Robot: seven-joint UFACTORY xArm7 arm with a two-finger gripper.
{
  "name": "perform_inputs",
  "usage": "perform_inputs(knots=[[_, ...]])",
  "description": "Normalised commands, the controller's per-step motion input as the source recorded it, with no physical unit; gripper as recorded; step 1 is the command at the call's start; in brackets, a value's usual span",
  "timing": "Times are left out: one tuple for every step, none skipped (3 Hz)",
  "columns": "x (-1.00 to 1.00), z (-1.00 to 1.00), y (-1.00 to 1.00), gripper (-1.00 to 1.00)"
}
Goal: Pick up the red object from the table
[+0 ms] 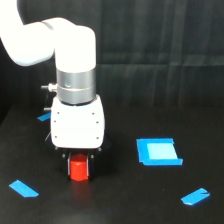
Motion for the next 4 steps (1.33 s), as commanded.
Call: perform_inputs(knots=[[0.1, 1.0, 0.29, -0.96], [0.16, 1.0, 0.09, -0.99], [0.11, 0.92, 0.16, -1.0], [0.17, 0.99, 0.12, -1.0]])
